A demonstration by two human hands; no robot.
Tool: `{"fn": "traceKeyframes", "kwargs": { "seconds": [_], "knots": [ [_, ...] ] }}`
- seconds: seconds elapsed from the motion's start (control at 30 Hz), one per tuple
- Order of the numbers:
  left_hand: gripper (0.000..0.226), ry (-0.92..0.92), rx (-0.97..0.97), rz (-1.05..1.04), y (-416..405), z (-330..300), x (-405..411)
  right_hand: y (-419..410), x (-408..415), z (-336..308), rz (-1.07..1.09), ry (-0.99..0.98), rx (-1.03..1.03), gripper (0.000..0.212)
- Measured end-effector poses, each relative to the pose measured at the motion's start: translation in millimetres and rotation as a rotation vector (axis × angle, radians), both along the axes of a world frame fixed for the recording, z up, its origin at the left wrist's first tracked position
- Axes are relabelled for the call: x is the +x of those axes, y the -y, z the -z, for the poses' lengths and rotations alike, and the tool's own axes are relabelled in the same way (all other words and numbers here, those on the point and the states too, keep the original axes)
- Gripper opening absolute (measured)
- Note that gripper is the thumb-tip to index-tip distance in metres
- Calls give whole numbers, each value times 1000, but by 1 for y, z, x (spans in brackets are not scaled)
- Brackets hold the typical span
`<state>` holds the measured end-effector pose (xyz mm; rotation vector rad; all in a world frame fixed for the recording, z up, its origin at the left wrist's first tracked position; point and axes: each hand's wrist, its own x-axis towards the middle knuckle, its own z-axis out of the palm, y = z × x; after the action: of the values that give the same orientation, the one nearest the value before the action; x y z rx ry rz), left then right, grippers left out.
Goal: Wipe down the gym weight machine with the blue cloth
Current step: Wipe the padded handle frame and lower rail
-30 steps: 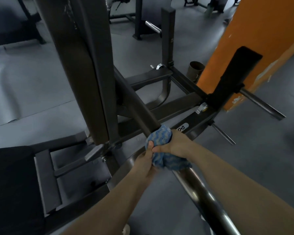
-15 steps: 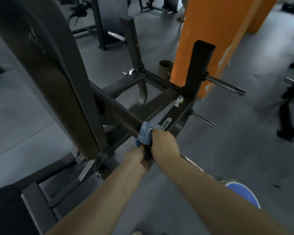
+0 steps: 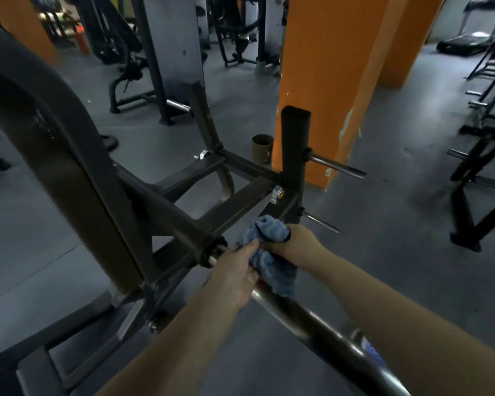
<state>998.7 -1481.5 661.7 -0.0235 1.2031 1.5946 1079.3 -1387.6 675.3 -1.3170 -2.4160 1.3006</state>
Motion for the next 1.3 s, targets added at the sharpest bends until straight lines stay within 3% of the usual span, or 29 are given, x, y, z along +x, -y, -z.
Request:
{"fn": "traceKeyframes", "kwargs": {
  "seconds": [0.23, 0.37, 0.53, 0.83, 0.97, 1.1, 1.23, 1.3],
  "knots": [
    [26, -107, 40, -37, -71, 9, 128, -67, 131, -2, -8, -63, -33, 35],
    [29, -118, 72, -96, -106, 15, 197, -106, 209, 1, -77, -122, -71, 18],
    [29, -118, 32, -146, -141, 15, 245, -143, 259, 14, -78, -199, -130, 13],
    [13, -146, -61, -238, -211, 32, 218, -221, 233, 46, -75, -324, -184, 16],
    [23, -156, -122, -248, -241, 33, 196, -257, 210, 56, -70, -340, -231, 25],
    [33, -135, -104, -314, -262, 42, 170, -284, 184, 68, -48, -374, -254, 17],
    [65, -124, -178, -388, -282, 57, 147, -299, 151, 87, 2, -324, -203, 20],
    [70, -143, -199, -421, -295, 64, 131, -311, 130, 99, 1, -314, -167, 19]
  ]
}}
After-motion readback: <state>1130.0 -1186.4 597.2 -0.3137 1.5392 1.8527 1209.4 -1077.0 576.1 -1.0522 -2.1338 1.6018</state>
